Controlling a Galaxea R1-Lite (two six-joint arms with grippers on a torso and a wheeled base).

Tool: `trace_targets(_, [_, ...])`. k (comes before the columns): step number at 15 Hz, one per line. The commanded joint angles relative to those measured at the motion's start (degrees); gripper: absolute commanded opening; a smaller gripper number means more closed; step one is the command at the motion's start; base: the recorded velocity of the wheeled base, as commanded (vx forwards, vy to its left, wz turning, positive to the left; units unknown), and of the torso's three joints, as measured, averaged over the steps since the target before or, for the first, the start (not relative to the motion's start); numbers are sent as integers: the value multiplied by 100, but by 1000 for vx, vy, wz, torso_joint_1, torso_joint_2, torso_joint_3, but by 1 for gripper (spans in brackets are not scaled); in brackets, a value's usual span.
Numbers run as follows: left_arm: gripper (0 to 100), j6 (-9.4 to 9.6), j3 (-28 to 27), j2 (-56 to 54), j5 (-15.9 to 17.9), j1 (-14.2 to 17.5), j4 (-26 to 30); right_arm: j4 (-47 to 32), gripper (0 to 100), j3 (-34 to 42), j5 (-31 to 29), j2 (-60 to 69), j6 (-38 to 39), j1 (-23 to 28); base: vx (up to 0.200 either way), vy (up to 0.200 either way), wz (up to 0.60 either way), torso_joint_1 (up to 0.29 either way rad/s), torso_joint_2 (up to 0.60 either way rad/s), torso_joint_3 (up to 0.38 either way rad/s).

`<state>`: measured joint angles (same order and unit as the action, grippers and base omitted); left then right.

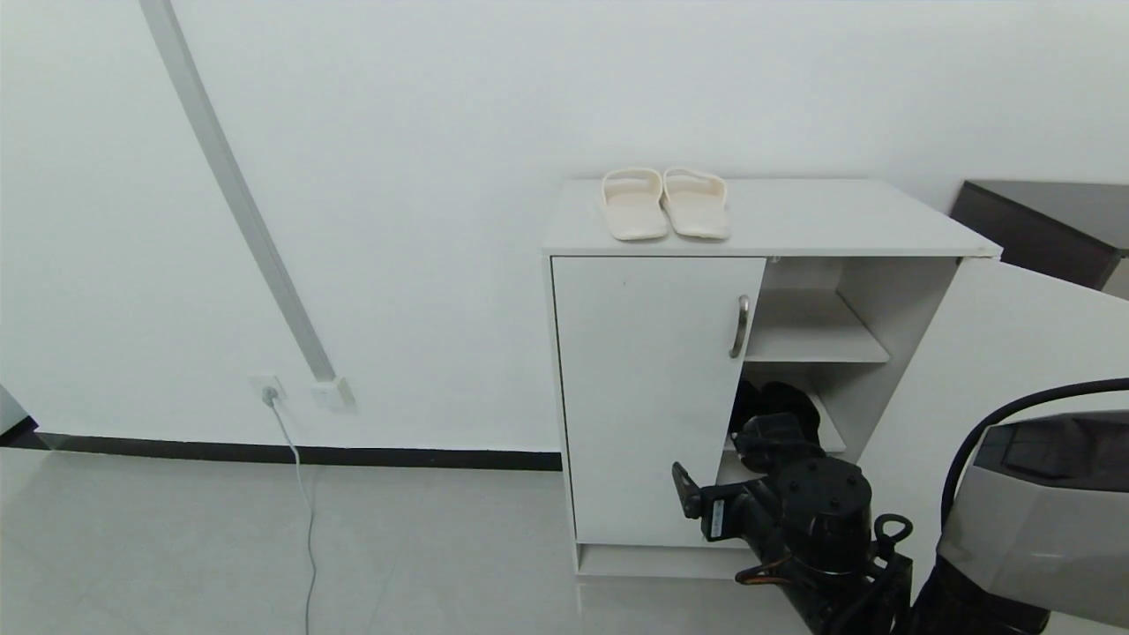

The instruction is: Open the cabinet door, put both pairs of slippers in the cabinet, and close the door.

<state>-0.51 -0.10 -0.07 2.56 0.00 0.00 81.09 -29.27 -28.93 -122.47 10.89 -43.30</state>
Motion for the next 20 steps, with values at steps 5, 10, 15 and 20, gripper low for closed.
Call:
trace_targets(5, [0,-10,1,7,-10,0,0,3,100,0,-8,-23,1,-3,0,0,0,198,-508,-308])
trace_targets(10, [0,-10,1,7,-10,0,0,3,100,0,-8,-23,1,-3,0,0,0,229,-553,-320])
trace_targets(15, [0,-10,1,7,-10,0,0,-6,100,0,1,-40,1,-20,0,0,0,251,-586,-324])
trace_targets(20, [0,-2,1,7,-19,0,0,3,100,18,-8,-67,1,-20,0,0,0,190,-413,-228])
